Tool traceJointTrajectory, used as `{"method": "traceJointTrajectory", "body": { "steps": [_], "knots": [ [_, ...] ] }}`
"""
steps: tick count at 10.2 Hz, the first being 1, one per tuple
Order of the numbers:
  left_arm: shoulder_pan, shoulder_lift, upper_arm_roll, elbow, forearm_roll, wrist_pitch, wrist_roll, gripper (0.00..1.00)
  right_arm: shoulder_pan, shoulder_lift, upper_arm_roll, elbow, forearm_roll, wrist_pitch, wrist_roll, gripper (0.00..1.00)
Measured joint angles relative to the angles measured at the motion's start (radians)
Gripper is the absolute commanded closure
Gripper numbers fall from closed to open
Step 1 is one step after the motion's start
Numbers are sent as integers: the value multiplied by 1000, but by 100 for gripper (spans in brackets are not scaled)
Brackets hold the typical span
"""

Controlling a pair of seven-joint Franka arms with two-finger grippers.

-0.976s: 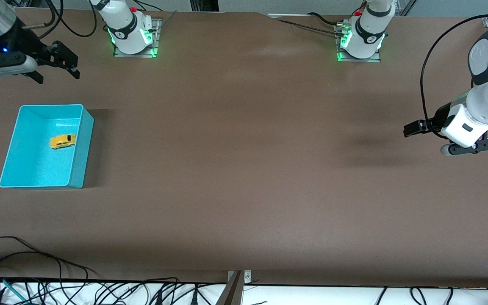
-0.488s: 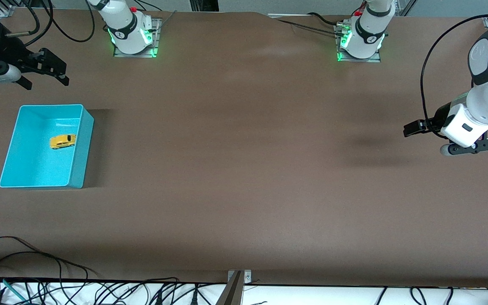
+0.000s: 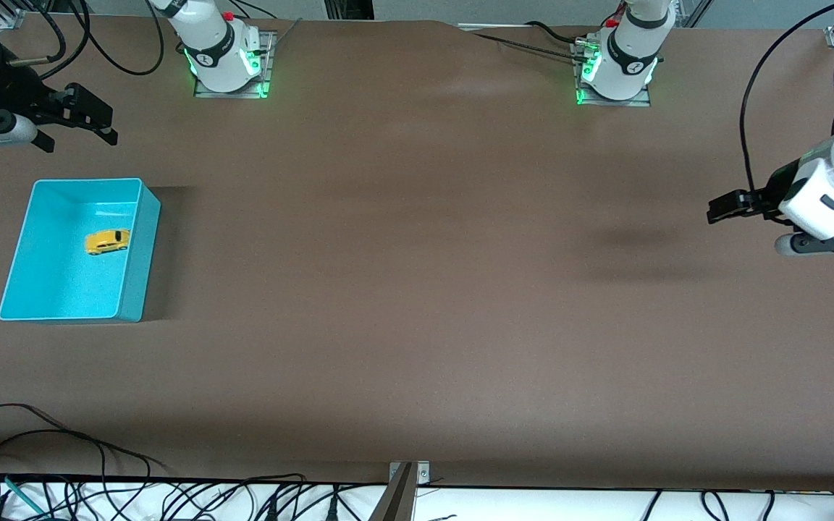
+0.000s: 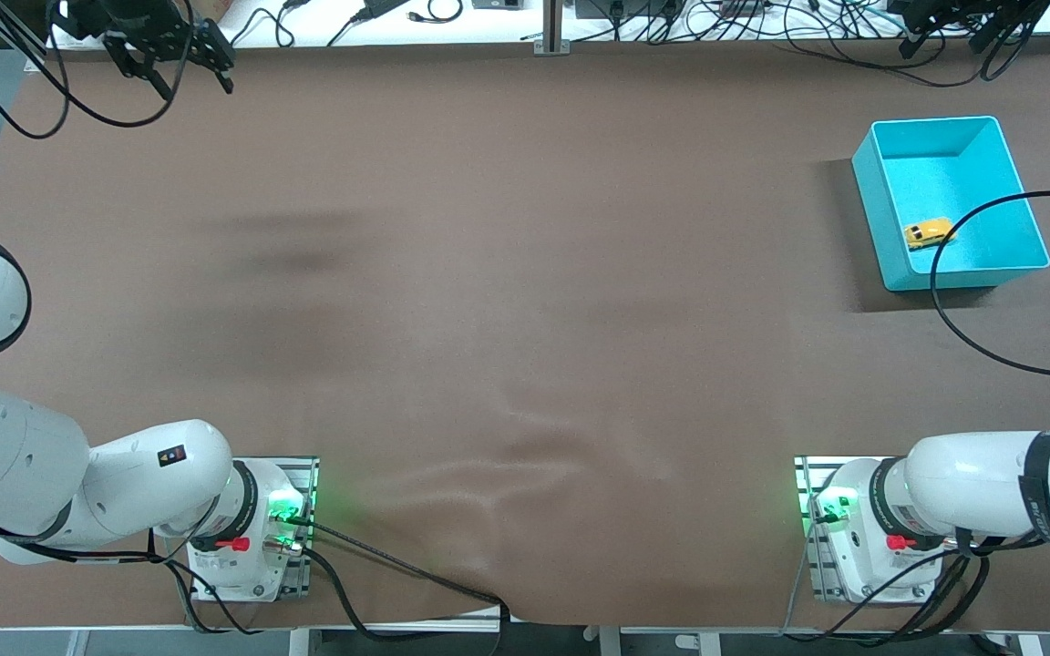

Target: Wind up and store yellow beetle car

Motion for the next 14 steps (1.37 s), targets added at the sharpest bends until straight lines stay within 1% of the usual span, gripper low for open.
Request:
{"method": "traceJointTrajectory", "body": {
  "steps": [1,4,5,8,10,14],
  "knots": [
    [-45,-2,46,20,0,-25,9,0,0,3,0,0,-1,0,0,0],
    [-263,-5,254,32,-1,-69,14,0,0,4,-1,0,-3,-1,0,0],
    [-318,-7,308,31,-1,-74,14,0,0,4,-2,1,-3,-1,0,0],
    [-437,-29,438,8,-18,-78,26,0,0,5,-16,1,-4,-1,-13,0],
    [-443,-42,461,3,-34,-78,39,0,0,5,-23,2,-4,-1,-17,0],
    [-454,-45,460,3,-34,-78,45,0,0,5,-23,2,-4,-1,-22,0]
  ]
}}
